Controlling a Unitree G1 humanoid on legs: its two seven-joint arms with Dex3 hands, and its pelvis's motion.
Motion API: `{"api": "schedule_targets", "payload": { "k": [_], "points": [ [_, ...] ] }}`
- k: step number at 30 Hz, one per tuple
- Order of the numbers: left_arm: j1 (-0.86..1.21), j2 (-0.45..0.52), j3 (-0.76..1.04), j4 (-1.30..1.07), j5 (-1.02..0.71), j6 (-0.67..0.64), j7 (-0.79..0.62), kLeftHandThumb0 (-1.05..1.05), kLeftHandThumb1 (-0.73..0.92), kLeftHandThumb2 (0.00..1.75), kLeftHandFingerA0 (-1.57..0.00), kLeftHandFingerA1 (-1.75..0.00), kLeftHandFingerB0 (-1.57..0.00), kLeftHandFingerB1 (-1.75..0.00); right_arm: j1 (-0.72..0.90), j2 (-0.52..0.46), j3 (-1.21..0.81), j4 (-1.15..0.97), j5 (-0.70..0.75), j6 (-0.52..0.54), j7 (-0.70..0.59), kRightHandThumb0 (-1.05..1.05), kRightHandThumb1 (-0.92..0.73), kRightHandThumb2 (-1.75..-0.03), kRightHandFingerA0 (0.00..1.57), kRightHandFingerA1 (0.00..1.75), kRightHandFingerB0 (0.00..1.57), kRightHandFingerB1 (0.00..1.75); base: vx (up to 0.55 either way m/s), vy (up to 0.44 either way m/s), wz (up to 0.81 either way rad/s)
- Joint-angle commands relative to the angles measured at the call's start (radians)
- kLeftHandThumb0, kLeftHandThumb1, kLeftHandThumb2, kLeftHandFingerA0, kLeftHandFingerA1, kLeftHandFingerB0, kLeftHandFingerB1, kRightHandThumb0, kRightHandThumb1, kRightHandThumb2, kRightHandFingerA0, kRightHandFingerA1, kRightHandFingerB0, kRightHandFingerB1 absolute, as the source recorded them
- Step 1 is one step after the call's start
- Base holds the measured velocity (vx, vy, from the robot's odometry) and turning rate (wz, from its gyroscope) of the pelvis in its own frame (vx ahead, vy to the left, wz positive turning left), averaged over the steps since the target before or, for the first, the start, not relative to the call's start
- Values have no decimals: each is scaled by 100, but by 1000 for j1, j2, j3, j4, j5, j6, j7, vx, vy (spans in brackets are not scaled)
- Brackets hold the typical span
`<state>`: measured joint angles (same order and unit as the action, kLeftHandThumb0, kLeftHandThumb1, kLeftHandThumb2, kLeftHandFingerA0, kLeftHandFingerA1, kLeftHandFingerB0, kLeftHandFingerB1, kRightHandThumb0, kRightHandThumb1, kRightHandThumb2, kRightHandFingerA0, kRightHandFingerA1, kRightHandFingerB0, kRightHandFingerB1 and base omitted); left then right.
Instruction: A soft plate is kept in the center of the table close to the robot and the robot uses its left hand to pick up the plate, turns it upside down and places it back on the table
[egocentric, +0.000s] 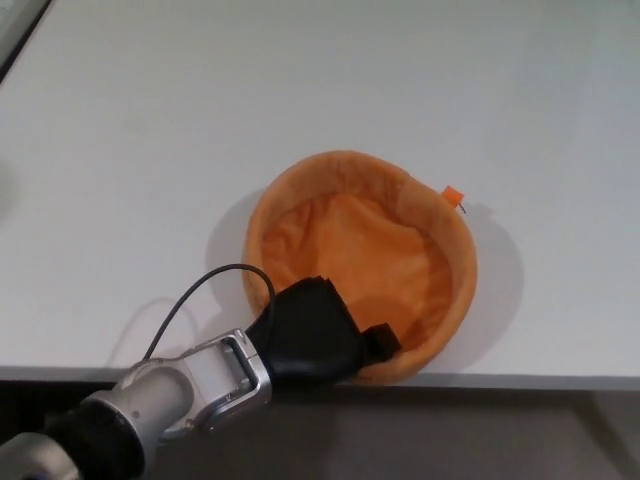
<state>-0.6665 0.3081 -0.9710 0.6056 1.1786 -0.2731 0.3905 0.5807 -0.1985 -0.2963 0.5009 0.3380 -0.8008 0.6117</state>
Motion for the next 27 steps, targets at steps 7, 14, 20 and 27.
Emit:
{"api": "schedule_targets", "payload": {
  "k": [7,14,20,27],
  "points": [
    [73,-26,49,43,-126,-59,-122,-16,66,66,-92,-171,-78,-136,4,-5,-11,-8,13,16,-9,-68,-82,-66,58,39,48,35,0,0,0],
    [175,-183,188,-154,-462,11,-441,-21,67,58,-81,-175,-66,-160,5,-5,-7,4,-9,2,-20,-73,-70,-79,55,45,44,41,0,0,0],
    [234,-385,282,-239,-732,54,-528,-6,49,76,-89,-175,-69,-175,6,-12,-1,-6,-5,27,-16,-74,-69,-78,54,44,43,41,0,0,0],
    [274,-601,358,-212,-888,19,-500,-26,37,95,-128,-146,-112,-139,5,-25,2,-26,-65,8,-57,-72,-85,-66,58,40,44,35,0,0,0]
  ]
}}
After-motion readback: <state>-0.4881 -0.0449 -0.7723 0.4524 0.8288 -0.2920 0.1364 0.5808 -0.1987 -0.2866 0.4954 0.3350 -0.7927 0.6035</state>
